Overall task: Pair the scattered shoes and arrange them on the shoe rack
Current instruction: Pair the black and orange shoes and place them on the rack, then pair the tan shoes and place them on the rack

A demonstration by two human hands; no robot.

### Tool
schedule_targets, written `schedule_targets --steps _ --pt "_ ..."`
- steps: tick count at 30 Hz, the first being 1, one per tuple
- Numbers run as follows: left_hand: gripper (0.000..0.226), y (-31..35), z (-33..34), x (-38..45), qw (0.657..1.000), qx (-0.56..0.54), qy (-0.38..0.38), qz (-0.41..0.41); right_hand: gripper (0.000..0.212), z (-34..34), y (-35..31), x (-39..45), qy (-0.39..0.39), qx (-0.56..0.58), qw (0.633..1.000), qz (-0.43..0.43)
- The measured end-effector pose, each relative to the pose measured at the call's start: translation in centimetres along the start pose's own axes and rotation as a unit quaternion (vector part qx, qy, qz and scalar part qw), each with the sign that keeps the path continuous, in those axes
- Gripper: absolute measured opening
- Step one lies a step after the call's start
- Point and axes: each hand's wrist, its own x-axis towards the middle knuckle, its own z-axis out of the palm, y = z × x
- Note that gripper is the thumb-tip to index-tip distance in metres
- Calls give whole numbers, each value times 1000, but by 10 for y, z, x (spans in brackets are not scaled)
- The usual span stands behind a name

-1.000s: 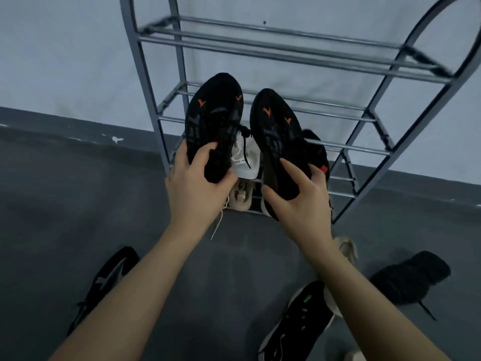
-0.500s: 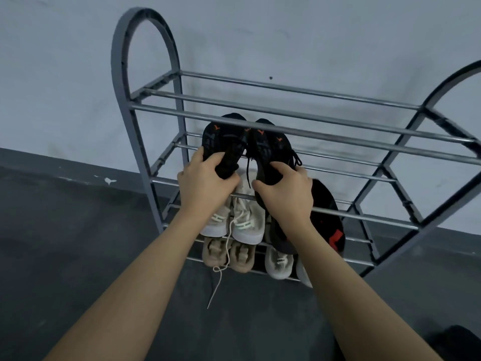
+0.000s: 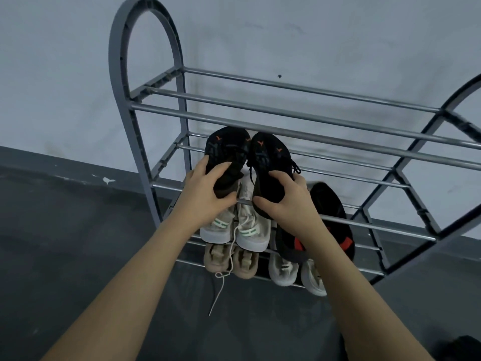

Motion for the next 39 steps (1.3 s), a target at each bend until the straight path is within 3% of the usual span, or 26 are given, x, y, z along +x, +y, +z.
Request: schedule_targets --steps 4,8,15,22,26,30,39 --pt "66 -3 -1 8 999 -40 20 12 59 20 -6 -2 69 45 997 5" --pt "66 -8 2 11 1000 -19 -13 20 52 31 -9 2 95 32 995 9" --pt "66 -6 5 12 999 16 -50 9 45 32 -8 8 95 -13 995 -2" --pt "69 -1 -3 7 996 54 -75 6 52 25 -9 5 59 -66 996 -10" --pt "72 9 -11 -11 989 141 -26 24 58 15 -11 -12 71 -73 994 -27" --pt "67 31 -16 -42 980 178 53 74 50 4 -12 -44 115 -99 985 -80" --pt "46 82 24 -125 970 188 12 151 32 -42 38 -142 122 -75 986 -88"
